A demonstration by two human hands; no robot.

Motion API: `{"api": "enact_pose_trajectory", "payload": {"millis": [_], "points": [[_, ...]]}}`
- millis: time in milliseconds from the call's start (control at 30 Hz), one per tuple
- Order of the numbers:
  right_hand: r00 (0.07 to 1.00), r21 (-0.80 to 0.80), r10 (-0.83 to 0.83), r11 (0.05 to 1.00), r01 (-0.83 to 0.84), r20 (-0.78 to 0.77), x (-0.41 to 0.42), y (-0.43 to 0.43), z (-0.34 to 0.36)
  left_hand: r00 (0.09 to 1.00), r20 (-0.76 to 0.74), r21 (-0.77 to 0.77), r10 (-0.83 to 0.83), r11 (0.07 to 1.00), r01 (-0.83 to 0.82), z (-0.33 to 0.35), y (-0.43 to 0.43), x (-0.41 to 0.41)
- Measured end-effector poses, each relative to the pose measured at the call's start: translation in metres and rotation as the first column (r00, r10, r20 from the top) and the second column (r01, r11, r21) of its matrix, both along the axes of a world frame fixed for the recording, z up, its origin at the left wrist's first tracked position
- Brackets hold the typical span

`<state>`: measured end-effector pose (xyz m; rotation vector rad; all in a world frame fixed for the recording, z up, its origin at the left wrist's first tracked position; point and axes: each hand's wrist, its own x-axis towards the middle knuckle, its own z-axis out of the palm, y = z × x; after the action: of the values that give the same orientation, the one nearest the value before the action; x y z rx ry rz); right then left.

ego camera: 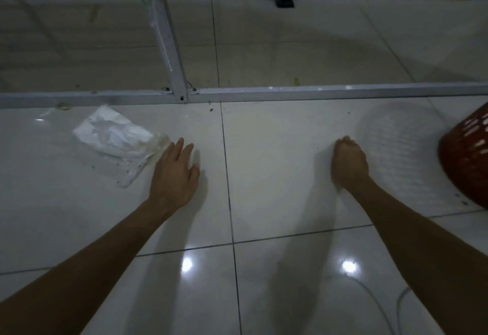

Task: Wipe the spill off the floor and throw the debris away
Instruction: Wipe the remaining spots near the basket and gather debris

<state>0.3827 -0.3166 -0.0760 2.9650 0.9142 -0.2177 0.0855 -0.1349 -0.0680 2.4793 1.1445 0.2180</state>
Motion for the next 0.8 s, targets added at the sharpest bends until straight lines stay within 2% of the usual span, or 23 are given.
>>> {"api": "enact_pose_trajectory", "payload": {"millis": [67,200,333,433,567,667,800], "points": [[1.0,-0.043,0.017,0.999,-0.017,-0.005,-0.014,0.008,0.005,1.0,0.009,-0.029,0.026,0.999,-0.026,0.002,-0.007,-0.004],[0.971,-0.149,0.228,0.965,-0.215,0.076,-0.058,0.035,0.004,0.998,0.013,-0.036,0.064,0.997,-0.064,0.002,-0.011,-0.023],[0.836,-0.261,0.542,0.822,-0.506,0.087,-0.126,0.08,-0.002,0.998,0.014,-0.015,0.067,0.998,-0.067,0.002,-0.009,-0.047],[0.743,-0.146,0.665,0.745,-0.651,0.075,-0.194,0.11,-0.009,0.996,0.001,-0.005,0.091,0.996,-0.091,0.004,-0.007,-0.062],[0.688,0.167,0.711,0.703,-0.691,-0.144,-0.27,0.125,-0.017,0.991,0.012,0.01,0.131,0.991,-0.131,0.006,-0.006,-0.08],[0.62,0.228,0.773,0.633,-0.74,-0.135,-0.274,0.12,-0.018,0.989,0.017,-0.005,0.146,0.989,-0.146,0.009,-0.012,-0.093],[0.681,0.304,0.721,0.681,-0.666,-0.124,-0.257,0.108,-0.017,0.992,0.019,-0.003,0.126,0.992,-0.126,0.017,-0.017,-0.103]]}}
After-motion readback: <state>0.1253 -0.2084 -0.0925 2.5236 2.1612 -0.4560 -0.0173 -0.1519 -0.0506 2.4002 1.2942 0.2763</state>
